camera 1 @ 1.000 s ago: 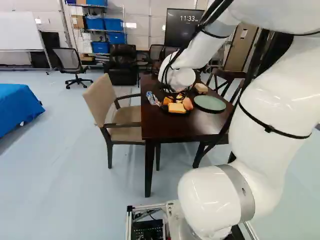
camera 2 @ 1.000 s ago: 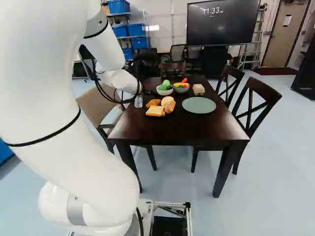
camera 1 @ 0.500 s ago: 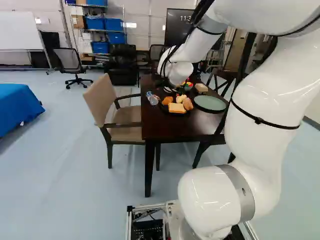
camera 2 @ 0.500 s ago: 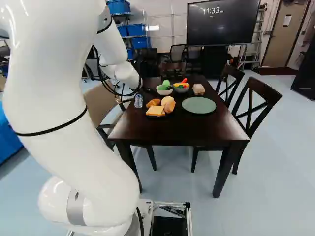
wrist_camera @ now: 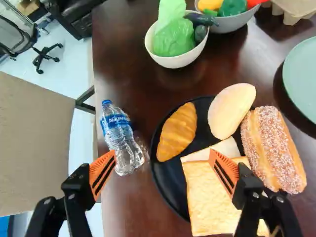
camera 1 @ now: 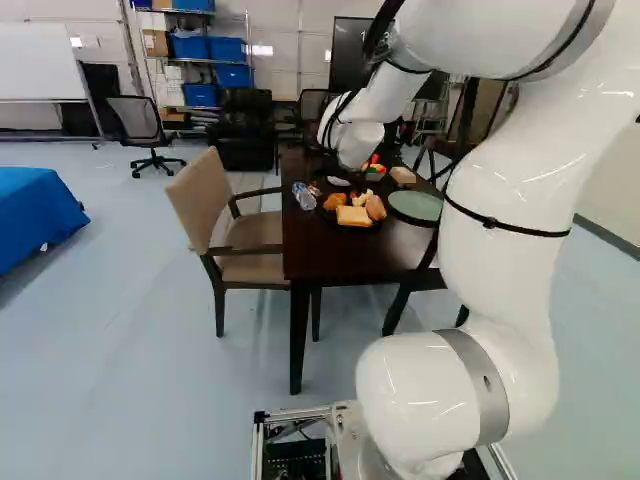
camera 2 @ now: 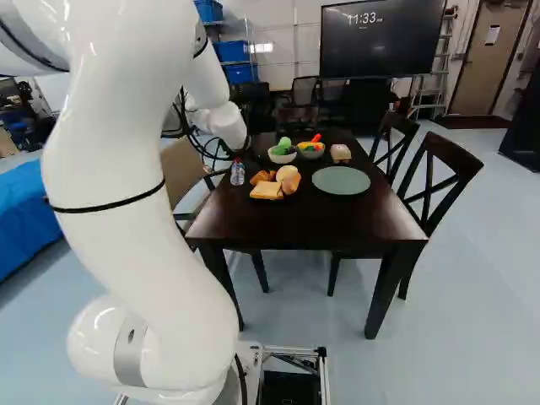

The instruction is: Move the croissant to the empty plate

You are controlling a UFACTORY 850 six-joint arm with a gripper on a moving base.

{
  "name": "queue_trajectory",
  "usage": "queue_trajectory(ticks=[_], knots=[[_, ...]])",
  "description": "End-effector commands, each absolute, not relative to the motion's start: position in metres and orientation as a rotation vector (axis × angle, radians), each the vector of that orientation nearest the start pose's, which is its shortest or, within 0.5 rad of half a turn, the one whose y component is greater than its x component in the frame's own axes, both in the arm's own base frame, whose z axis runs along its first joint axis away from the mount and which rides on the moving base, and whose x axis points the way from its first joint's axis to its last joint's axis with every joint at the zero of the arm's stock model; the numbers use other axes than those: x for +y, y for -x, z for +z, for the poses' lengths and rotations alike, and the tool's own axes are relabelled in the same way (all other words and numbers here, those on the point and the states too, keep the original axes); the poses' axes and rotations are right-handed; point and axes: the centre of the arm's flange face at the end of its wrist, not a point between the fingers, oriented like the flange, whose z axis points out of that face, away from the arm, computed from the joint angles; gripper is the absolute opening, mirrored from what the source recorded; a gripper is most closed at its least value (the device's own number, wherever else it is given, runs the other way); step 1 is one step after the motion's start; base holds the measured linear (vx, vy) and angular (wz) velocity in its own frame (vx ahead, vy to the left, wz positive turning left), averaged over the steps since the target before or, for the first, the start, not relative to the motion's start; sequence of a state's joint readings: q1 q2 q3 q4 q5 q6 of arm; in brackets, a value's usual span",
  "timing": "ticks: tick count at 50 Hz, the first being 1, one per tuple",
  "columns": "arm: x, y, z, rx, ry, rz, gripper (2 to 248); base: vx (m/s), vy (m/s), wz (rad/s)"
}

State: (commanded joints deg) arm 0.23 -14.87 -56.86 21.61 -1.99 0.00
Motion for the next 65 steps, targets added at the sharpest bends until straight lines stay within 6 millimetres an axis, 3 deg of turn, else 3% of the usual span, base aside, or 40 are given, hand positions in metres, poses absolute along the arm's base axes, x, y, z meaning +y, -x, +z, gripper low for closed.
queue_trajectory(ticks=[26, 65], knots=[[-0.024, -0.577, 0.452, 0.582, 2.786, -0.966, 247, 0.000, 0.000, 0.000], [-0.019, -0.603, 0.451, 0.564, 2.777, -0.984, 247, 0.000, 0.000, 0.000]])
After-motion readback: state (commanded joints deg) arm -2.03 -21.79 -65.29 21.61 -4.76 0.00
